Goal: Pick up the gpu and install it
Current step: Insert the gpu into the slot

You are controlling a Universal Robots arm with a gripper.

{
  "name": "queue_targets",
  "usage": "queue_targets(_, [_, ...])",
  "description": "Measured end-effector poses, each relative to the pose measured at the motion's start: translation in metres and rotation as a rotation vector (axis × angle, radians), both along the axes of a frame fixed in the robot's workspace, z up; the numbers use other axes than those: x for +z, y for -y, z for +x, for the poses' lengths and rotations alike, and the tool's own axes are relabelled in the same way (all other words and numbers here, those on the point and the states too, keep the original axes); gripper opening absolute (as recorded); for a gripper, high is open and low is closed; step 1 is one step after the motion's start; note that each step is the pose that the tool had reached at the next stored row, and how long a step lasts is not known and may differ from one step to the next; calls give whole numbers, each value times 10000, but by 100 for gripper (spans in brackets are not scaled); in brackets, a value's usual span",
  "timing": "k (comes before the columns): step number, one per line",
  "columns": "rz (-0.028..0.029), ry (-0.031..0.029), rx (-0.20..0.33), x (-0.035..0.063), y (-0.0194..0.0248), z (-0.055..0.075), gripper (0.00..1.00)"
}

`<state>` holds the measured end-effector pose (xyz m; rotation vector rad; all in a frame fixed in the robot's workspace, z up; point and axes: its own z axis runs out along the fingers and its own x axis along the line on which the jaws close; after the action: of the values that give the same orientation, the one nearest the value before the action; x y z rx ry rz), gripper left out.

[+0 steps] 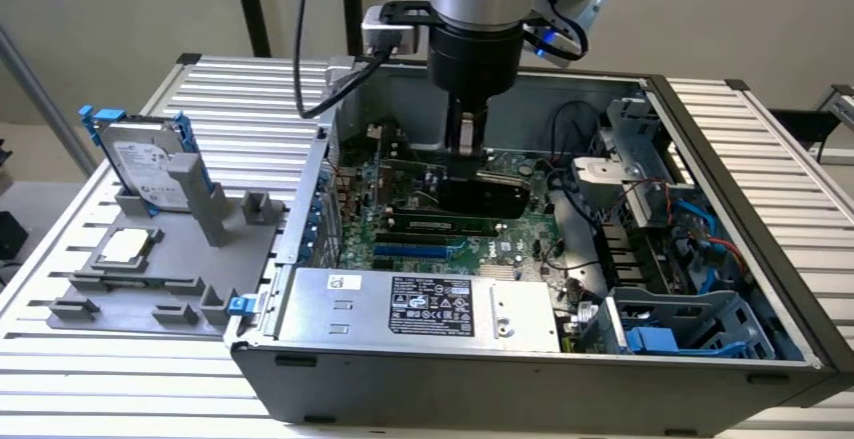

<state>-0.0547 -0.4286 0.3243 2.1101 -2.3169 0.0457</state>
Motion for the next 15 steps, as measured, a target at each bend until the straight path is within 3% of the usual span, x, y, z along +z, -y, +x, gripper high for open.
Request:
queue_targets(5, [-2, -1, 17, -79, 17, -128, 26])
queue_targets(15, [0, 0, 73, -203, 95, -274, 26])
